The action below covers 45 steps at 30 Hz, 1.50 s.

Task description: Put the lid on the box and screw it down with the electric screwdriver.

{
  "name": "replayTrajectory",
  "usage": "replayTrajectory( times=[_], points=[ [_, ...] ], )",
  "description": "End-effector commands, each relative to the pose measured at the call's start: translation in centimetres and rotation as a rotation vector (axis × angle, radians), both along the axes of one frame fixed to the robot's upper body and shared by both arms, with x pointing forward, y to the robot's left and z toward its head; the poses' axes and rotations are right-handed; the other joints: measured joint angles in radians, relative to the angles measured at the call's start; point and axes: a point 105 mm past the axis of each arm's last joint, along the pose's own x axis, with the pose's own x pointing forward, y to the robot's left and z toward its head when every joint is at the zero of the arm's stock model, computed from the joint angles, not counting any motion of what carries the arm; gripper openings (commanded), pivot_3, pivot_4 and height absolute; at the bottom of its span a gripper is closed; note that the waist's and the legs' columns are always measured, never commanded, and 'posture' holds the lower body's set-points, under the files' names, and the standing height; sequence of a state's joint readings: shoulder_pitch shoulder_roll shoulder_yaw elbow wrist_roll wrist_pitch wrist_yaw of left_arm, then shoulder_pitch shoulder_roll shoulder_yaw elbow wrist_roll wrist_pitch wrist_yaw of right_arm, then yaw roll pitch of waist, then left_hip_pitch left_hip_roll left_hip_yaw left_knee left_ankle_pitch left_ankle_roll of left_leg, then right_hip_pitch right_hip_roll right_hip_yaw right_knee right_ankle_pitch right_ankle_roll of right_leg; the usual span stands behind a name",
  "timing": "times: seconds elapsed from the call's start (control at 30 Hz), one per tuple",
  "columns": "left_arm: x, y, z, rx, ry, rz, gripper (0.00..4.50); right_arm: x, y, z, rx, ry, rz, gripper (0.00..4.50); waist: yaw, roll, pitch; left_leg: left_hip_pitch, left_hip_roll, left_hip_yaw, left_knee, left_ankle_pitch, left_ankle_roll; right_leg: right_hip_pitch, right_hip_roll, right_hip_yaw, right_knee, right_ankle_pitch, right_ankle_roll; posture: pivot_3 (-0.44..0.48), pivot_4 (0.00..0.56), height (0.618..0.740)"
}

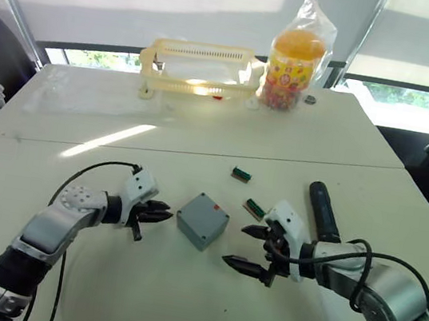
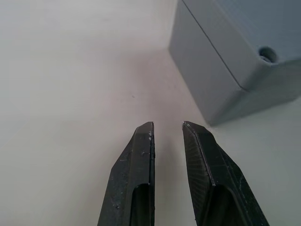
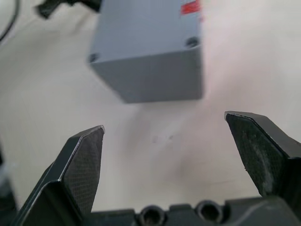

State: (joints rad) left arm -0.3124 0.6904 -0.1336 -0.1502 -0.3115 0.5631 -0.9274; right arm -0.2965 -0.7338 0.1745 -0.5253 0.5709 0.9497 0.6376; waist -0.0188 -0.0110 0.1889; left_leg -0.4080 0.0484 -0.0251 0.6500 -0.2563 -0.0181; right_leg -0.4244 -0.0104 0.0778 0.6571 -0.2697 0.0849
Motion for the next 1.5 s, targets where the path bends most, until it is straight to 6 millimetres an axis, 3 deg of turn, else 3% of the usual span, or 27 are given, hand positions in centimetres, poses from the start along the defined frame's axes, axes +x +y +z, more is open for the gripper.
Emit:
replayTrajectory(
  times=[0.03,0.27,0.37,0.5,0.7,1.03,1.17,1.27,1.4,1.5],
  points=[
    [-1.5,-0.5,1.2,-0.023,-0.01,-0.056,0.94,1.1,0.4,0.9,0.003,-0.094,0.029,4.48,0.001,0.0,0.0,0.0,0.0,0.0,0.0,0.0,0.0,0.0,0.0,0.0,0.0,0.0,0.0,0.0,0.15,0.74],
    [-2.8,-2.0,0.6,-0.05,0.035,-0.083,0.94,2.0,2.0,0.5,0.026,-0.136,0.116,4.48,0.001,0.0,0.0,0.0,0.0,0.0,0.0,0.0,0.0,0.0,0.0,0.0,0.0,0.0,0.0,0.0,0.15,0.74],
    [-1.4,-2.0,0.1,-0.043,0.007,-0.016,0.94,2.0,3.1,0.6,0.062,-0.144,0.154,4.48,0.003,0.0,0.0,0.0,0.0,0.0,0.001,0.0,0.0,0.0,0.0,0.0,0.0,0.0,0.0,0.0,0.15,0.74],
    [-0.4,-1.9,0.3,-0.046,-0.023,0.009,0.94,0.3,4.0,0.7,0.102,-0.108,0.219,4.48,0.004,0.0,0.0,0.0,0.0,0.0,0.001,0.0,0.0,0.0,0.0,0.0,0.002,0.0,0.0,0.0,0.15,0.74],
    [0.6,-2.3,0.6,-0.026,-0.081,0.021,0.94,-1.1,4.2,0.4,0.138,-0.062,0.203,4.48,0.003,0.0,0.0,0.001,0.0,0.0,0.001,0.0,0.0,0.0,0.0,0.0,0.005,0.0,0.0,0.0,0.15,0.74],
    [1.5,-3.1,1.3,-0.041,-0.124,0.02,0.94,-1.3,4.4,0.4,0.145,-0.062,0.159,4.48,0.003,0.0,0.0,0.001,0.0,-0.001,0.002,0.0,0.0,0.0,0.0,-0.001,0.006,0.0,0.0,0.0,0.15,0.74],
    [0.9,-2.3,1.9,-0.026,-0.119,0.004,0.94,0.0,2.3,2.0,0.112,-0.144,0.106,4.48,0.003,0.0,0.0,0.001,-0.001,-0.001,0.002,0.0,0.0,0.0,0.0,0.0,0.006,0.0,0.0,0.0,0.15,0.74],
    [0.1,-0.9,2.8,-0.01,-0.102,-0.014,0.94,0.6,0.5,4.4,0.128,-0.179,0.093,4.48,0.002,0.0,0.0,0.001,-0.001,-0.001,0.002,0.0,0.0,0.0,0.0,0.0,0.006,0.0,0.0,0.0,0.15,0.74],
    [0.0,0.1,3.9,-0.008,-0.1,-0.016,0.94,0.9,-0.5,6.1,0.155,-0.183,0.091,4.48,0.001,0.0,0.0,0.002,0.0,-0.001,0.001,0.0,0.0,0.0,0.0,-0.001,0.006,0.0,0.0,0.0,0.15,0.74],
    [-0.5,0.4,7.9,-0.055,-0.134,-0.076,0.94,4.0,-1.6,9.6,0.252,-0.256,0.034,4.48,-0.002,-0.001,0.001,0.001,0.0,-0.001,0.001,0.0,0.0,-0.001,0.001,-0.001,0.006,0.0,0.0,0.0,0.15,0.74]
  ],
)
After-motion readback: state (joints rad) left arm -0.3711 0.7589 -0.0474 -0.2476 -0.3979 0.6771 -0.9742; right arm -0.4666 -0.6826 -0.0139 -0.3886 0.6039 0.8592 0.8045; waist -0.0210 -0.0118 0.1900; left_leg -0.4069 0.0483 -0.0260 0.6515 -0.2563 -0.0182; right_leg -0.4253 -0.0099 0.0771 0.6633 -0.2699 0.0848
